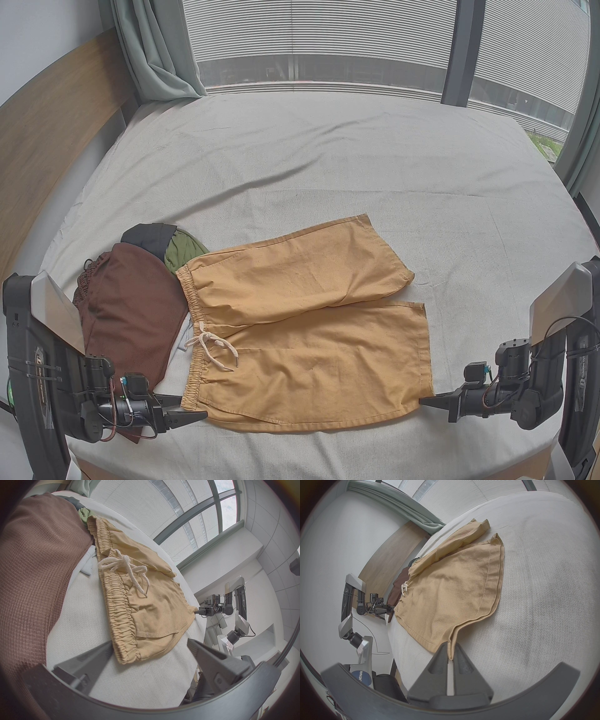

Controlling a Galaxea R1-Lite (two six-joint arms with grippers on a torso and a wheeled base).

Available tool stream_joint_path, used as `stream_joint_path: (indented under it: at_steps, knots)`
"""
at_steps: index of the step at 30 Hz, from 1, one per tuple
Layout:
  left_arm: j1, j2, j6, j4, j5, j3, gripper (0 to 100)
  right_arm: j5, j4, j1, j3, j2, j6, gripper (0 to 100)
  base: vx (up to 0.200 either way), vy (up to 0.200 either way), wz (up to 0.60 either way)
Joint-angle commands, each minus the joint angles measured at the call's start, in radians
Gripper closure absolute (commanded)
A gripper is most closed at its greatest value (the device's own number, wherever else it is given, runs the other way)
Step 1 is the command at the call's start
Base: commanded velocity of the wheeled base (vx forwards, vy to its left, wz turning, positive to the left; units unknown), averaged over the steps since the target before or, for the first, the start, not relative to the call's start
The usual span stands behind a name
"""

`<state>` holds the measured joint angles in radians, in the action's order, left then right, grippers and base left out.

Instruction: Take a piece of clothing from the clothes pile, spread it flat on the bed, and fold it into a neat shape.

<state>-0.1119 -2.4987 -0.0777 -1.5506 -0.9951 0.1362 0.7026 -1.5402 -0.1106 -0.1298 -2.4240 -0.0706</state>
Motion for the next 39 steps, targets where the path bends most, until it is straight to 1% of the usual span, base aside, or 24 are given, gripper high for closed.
stream_joint_path:
  at_steps: [1, 12, 15, 19, 24, 32, 33, 39]
  knots:
    - [-0.003, -0.023, 0.006, 0.000, 0.003, 0.020, 100, 0.000, -0.001, 0.000, -0.007, -0.001, -0.001, 100, 0.000, 0.000, 0.00]
    - [-0.005, -0.046, 0.026, 0.001, 0.003, 0.056, 100, 0.002, -0.001, 0.000, -0.007, -0.001, 0.000, 100, 0.000, 0.000, 0.00]
    - [0.003, -0.038, 0.082, 0.000, 0.003, 0.059, 100, 0.003, -0.001, 0.000, -0.010, -0.001, 0.000, 100, 0.000, 0.000, 0.00]
    - [0.009, -0.037, 0.111, 0.000, 0.007, 0.062, 100, 0.002, -0.001, -0.001, -0.025, -0.001, -0.006, 100, 0.000, 0.000, 0.00]
    - [0.012, -0.035, 0.121, 0.000, 0.015, 0.062, 100, 0.002, 0.000, 0.000, -0.030, -0.001, -0.009, 100, 0.000, 0.000, 0.00]
    - [0.015, -0.040, 0.102, 0.000, 0.015, 0.059, 100, 0.002, 0.000, 0.000, 0.001, -0.003, 0.000, 100, 0.000, 0.000, 0.00]
    - [0.015, -0.040, 0.101, 0.000, 0.015, 0.059, 100, 0.002, 0.000, -0.001, 0.002, -0.003, 0.000, 0, 0.000, 0.000, 0.00]
    - [0.015, -0.040, 0.101, -0.002, 0.015, 0.059, 100, 0.002, -0.001, -0.004, -0.005, -0.007, -0.001, 0, 0.000, 0.000, 0.00]
